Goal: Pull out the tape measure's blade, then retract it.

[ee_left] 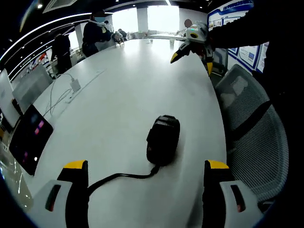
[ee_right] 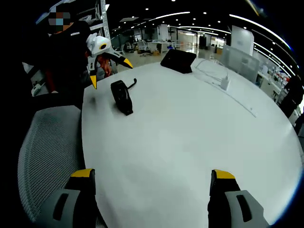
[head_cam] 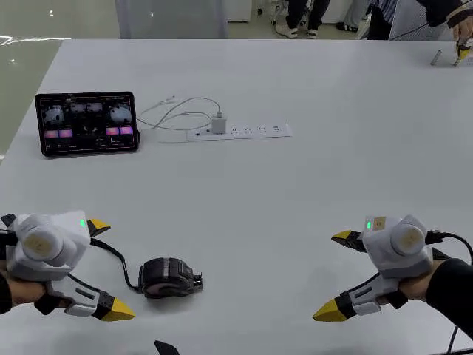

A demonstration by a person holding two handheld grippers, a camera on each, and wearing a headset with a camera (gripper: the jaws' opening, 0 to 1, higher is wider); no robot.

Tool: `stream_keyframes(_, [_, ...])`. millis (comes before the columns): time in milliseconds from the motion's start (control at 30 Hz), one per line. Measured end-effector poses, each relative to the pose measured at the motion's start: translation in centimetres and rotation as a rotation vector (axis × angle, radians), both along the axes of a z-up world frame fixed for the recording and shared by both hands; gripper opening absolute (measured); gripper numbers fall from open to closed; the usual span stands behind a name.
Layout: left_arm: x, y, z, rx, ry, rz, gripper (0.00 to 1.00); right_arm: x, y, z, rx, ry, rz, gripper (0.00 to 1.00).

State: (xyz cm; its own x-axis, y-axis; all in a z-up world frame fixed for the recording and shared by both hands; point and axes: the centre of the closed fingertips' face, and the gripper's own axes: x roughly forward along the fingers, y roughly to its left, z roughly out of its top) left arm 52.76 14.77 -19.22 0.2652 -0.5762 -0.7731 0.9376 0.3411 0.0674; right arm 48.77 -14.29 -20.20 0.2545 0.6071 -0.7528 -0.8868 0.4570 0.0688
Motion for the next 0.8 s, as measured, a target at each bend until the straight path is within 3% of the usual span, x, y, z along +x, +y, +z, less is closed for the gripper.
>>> stream_keyframes(100, [-0.2,-0.7,-0.1,-0.003,0.006,-0.033,0.99,0.7,1.0,0.1,0.013,-0.023,0.013,0.99])
stream_keyframes(267, [-0.3,-1.7,-0.9,0.015,0.012,-0.09,0.93,0.4,3.9,-1.3,-0.002,-0.01,0.09,0.99])
stream_keyframes(367, [-0.5,-2.2,-1.4,0.015,0.049,-0.117,0.89,0.6,5.7,-1.6,0.017,-0.008,0.12,0.99])
stream_keyframes(433, [-0.6,-2.6,-1.8,0.024,0.06,-0.135,0.84,1.0,6.6,-1.8,0.019,-0.005,0.134,0.99])
stream_keyframes(500, [-0.9,-3.0,-2.2,0.029,0.075,-0.155,0.84,1.3,7.5,-1.9,0.021,-0.002,0.156,0.99])
stream_keyframes(600, [-0.5,-3.0,-2.9,0.061,0.066,-0.181,0.8,1.8,8.7,-1.8,0.027,-0.007,0.173,0.99])
stream_keyframes(700, [-0.4,-3.7,-2.8,0.064,0.07,-0.186,0.77,2.2,9.9,-1.5,0.04,-0.006,0.179,0.99])
stream_keyframes(800, [-0.1,-4.3,-3.2,0.074,0.056,-0.2,0.65,2.3,10.8,-1.3,0.043,-0.014,0.191,0.99])
